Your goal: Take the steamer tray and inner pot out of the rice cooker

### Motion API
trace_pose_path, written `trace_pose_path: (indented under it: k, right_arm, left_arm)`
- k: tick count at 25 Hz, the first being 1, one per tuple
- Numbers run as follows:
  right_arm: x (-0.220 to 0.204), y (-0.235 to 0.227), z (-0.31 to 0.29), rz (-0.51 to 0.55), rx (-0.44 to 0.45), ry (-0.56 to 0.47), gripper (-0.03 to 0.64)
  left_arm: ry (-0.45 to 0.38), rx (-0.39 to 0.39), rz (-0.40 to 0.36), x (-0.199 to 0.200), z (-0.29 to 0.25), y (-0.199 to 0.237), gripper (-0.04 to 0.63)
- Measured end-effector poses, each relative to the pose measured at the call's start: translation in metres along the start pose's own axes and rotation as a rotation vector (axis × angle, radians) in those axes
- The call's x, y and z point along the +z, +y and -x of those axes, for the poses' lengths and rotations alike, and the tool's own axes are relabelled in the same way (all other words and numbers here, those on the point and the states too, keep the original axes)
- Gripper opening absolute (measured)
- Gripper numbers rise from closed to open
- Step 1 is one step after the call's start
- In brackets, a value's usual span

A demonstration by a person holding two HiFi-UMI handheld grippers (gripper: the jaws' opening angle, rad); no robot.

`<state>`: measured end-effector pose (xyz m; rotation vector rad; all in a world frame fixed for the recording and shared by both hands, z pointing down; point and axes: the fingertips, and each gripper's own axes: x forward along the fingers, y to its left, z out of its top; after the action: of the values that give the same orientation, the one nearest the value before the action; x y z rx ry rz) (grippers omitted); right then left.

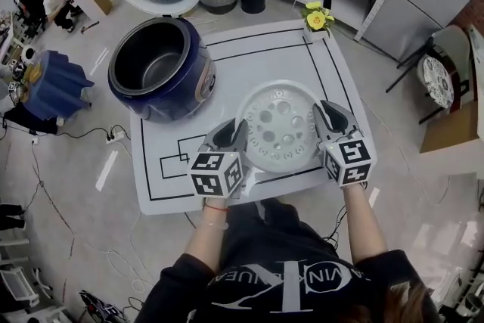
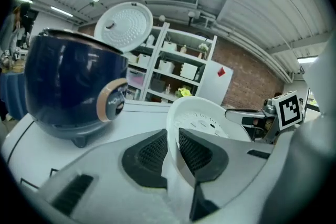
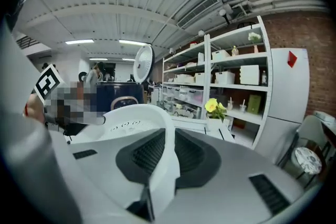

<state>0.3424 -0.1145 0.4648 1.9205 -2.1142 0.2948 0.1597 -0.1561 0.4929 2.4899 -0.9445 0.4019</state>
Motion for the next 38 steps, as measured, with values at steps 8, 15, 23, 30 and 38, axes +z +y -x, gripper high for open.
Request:
trace_pose_path:
  k: [8, 15, 23, 30, 38]
  right_arm:
    - [-0.081, -0.04, -0.011, -0.08, -0.063, 0.154, 0.054]
    - [-0.106, -0.046, -0.02, -0.117, -0.068, 0.212, 0.054]
    - [-0.111, -0.048, -0.024, -0.121, -0.061, 0.224, 0.055]
    - [-0.117, -0.051, -0.024, -0.124, -0.08, 0.234, 0.058]
    - [-0.115, -0.049, -0.019, -0.125, -0.077, 0.231, 0.163]
  left_arm:
    - [0.173, -0.007, -0.067, -0.05, -0.059, -0.013, 0.069]
    - [0.243, 0.007, -0.108, -0.066, -0.077, -0.009, 0.069]
    - [0.271, 0.009, -0.141, -0.07, -0.082, -0.009, 0.072]
    - [0.264, -0.006, -0.135, -0.07, -0.087, -0.011, 0.076]
    - [0.202, -0.019, -0.145, -0.063, -0.082, -0.007, 0.11]
